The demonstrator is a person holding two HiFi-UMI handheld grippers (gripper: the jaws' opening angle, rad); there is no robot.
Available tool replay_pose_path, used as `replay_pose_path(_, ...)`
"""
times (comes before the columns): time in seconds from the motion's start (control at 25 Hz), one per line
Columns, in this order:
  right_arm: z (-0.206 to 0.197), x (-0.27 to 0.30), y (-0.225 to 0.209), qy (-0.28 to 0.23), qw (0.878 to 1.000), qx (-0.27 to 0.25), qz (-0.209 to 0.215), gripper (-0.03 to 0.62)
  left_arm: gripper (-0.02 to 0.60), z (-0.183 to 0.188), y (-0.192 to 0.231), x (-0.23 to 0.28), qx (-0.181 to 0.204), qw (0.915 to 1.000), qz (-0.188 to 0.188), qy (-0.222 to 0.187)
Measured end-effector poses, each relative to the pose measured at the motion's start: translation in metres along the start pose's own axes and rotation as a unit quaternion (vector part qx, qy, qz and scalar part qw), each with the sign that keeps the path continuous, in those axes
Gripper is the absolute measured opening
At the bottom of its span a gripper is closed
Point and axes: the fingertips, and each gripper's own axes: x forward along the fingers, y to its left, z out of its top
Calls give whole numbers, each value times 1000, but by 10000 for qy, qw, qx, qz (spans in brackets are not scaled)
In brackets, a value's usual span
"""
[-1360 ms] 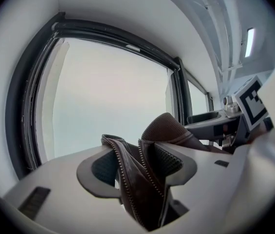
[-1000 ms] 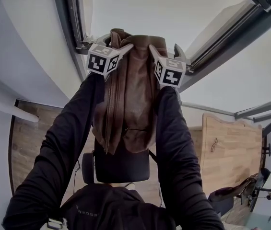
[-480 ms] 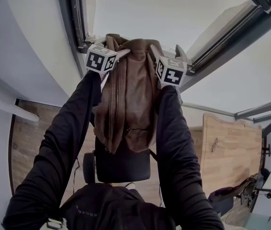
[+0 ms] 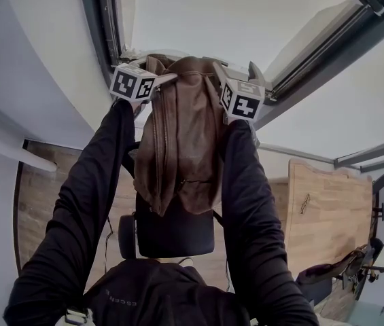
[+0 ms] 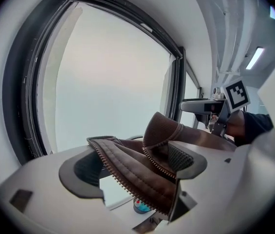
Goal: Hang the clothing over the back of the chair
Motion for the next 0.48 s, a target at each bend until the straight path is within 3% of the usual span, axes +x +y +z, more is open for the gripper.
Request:
replay_pose_path(0.24,13,-10,7,-174,9998,-89,46,451,402,2,-2,-12,165,9996,-190,147)
replay_pose_path(0.48,27,-32,50,-318,9979,-38,558,448,402,-8,1,-20,92,9991,-283,288)
